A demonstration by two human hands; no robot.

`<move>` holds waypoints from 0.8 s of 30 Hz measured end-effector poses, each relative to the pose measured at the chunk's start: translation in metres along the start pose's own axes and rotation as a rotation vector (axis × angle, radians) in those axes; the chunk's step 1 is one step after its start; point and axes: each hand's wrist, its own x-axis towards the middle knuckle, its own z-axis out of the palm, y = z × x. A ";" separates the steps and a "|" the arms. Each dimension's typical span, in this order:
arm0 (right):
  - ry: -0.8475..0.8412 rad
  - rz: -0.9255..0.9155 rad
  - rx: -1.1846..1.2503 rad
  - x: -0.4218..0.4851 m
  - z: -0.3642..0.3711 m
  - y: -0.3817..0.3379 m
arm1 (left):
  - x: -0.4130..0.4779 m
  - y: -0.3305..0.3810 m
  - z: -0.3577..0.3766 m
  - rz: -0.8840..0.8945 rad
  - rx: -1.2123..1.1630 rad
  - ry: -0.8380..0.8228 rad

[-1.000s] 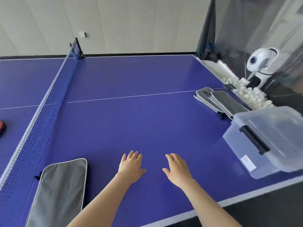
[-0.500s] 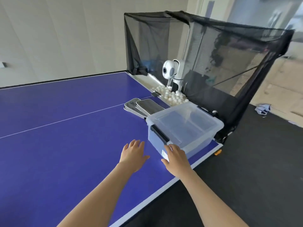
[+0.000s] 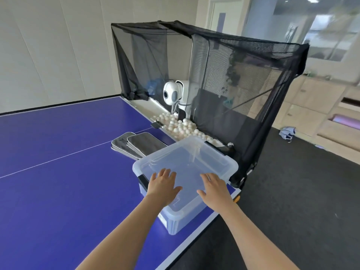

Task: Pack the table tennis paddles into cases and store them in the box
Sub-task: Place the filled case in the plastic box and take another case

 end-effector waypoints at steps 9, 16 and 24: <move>-0.037 -0.061 -0.023 0.096 0.004 0.049 | 0.073 -0.015 0.025 -0.116 -0.024 -0.038; -0.051 -0.092 0.012 0.151 0.007 0.089 | 0.085 -0.029 0.038 -0.246 -0.038 0.013; 0.007 -0.135 0.153 0.215 0.022 0.151 | 0.050 -0.026 0.063 -0.706 -0.222 0.278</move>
